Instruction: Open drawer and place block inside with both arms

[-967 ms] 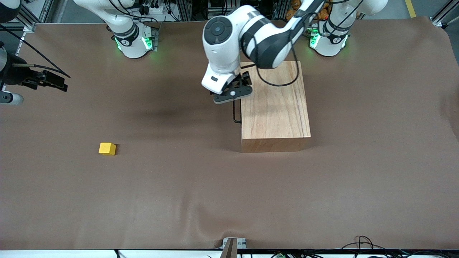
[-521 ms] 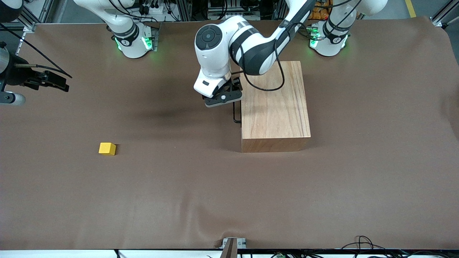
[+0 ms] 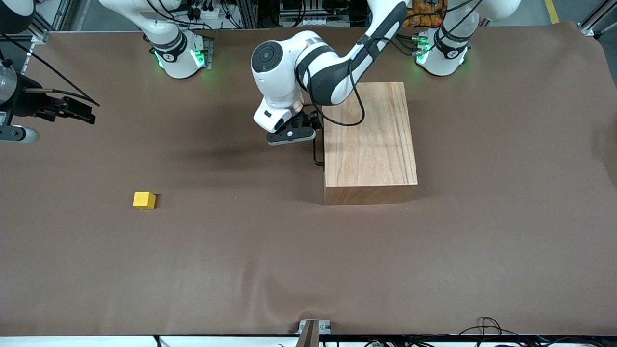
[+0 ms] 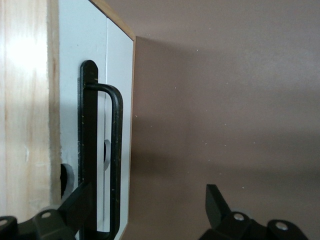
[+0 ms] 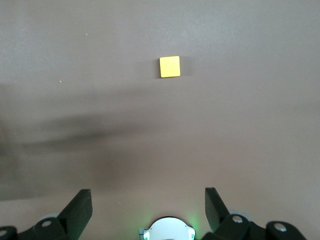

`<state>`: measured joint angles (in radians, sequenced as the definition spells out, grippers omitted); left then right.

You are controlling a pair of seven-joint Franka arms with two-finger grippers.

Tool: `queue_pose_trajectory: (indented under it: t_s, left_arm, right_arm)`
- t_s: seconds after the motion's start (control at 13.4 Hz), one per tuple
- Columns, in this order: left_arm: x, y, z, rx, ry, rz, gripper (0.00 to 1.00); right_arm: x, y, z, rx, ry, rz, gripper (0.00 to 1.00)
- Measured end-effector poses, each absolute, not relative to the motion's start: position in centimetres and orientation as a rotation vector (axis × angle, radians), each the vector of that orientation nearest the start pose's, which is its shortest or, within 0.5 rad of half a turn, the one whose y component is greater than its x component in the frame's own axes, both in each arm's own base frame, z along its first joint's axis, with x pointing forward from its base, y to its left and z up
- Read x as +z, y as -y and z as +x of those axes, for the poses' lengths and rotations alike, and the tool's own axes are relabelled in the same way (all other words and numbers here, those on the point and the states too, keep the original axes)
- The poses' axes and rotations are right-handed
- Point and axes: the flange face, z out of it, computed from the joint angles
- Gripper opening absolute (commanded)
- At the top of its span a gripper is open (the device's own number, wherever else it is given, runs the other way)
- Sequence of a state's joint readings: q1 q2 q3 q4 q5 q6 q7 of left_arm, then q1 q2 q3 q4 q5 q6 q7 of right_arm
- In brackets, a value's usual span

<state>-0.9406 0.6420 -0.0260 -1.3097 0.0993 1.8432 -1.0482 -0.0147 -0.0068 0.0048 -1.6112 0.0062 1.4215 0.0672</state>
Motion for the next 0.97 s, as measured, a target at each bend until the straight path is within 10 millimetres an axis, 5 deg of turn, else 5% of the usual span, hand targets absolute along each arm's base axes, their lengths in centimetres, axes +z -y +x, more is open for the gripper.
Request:
queue_pose_trajectory:
  t_s: [0.45, 0.97]
  left_arm:
    - [32.6, 58.3, 42.0, 0.021, -0.013, -2.968, 1.00]
    - [31.6, 58.4, 41.8, 0.032, -0.023, -2.957, 1.00]
  right_arm:
    - [59.8, -0.2, 53.6, 0.267, -0.101, -3.128, 1.00]
    - [59.7, -0.6, 53.7, 0.264, -0.090, -3.129, 1.00]
